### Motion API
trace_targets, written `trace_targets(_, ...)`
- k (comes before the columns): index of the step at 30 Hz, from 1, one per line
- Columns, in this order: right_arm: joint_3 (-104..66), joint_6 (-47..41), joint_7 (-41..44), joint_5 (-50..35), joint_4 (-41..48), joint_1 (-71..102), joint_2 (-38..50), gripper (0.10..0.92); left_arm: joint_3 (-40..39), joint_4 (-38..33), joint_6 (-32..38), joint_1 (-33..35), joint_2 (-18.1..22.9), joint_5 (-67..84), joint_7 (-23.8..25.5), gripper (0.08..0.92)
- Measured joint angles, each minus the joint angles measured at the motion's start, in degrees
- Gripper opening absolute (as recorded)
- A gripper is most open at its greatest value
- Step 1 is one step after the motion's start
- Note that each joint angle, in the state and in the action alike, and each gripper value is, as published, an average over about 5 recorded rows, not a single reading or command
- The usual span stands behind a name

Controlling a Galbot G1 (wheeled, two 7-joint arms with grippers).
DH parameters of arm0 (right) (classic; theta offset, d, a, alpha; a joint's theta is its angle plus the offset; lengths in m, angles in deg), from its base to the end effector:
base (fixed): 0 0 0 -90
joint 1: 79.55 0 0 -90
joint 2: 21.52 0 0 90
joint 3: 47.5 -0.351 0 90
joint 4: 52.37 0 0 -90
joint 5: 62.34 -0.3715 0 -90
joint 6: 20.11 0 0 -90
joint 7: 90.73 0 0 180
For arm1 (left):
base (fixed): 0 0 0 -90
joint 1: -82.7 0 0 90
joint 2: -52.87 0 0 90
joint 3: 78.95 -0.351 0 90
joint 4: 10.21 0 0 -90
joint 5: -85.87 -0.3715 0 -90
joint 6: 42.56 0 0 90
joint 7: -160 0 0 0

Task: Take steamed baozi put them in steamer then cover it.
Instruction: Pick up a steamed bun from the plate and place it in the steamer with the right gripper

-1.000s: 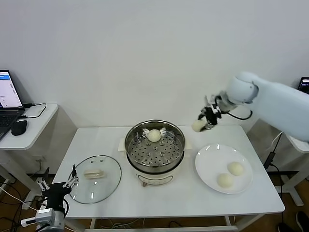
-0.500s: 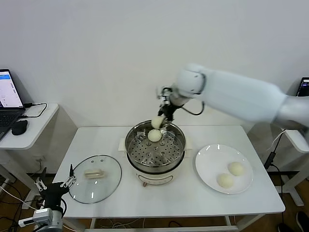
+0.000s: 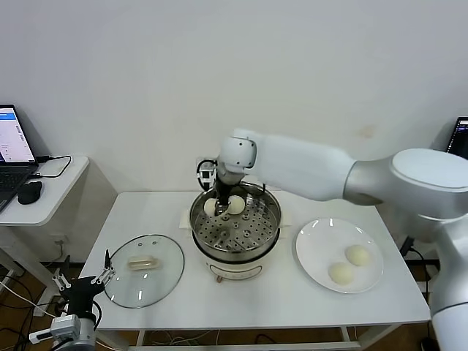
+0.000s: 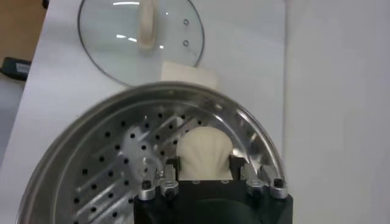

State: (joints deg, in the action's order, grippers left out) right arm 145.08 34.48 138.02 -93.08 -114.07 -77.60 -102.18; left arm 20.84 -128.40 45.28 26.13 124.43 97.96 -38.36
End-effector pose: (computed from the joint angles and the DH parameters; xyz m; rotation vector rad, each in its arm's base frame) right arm 0.5692 0.2295 -0.0907 1.3909 -1.5097 1.3797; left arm 0.1873 0.1083 -0.3020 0.4732 -3.0178 -0.2545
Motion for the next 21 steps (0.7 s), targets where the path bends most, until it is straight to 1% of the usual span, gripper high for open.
trace_targets(5, 0.08, -0.24, -0.54, 0.48, 1.77, 1.5, -1.58, 0.518, 0.12, 0.44, 0.3, 0.0, 0.05, 0.22, 0.0, 0.823)
trace_targets(8, 0.06, -0.39, -0.99, 0.45, 2.53, 2.09, -2.28, 0.531, 0.09, 0.6, 0.43, 0.0, 0.09, 0.23, 0.03, 0.823)
trace_targets(11, 0.03, -0.58, -1.17, 0.45, 2.83, 2.3, -2.56, 0.584, 0.06, 0.61, 0.41, -0.05, 0.13, 0.24, 0.1, 0.823)
trace_targets(18, -0.36, -0.57, -0.28, 0.86, 1.41, 1.48, -1.3, 0.776, -0.12, 0.6, 0.2, 0.06, 0.29, 0.16, 0.3, 0.823)
trace_targets(21, -0.26, -0.24, 0.9, 1.03, -0.83, -0.2, 0.57, 0.815, -0.16, 0.62, 0.03, 0.01, 0.32, 0.12, 0.44, 0.823)
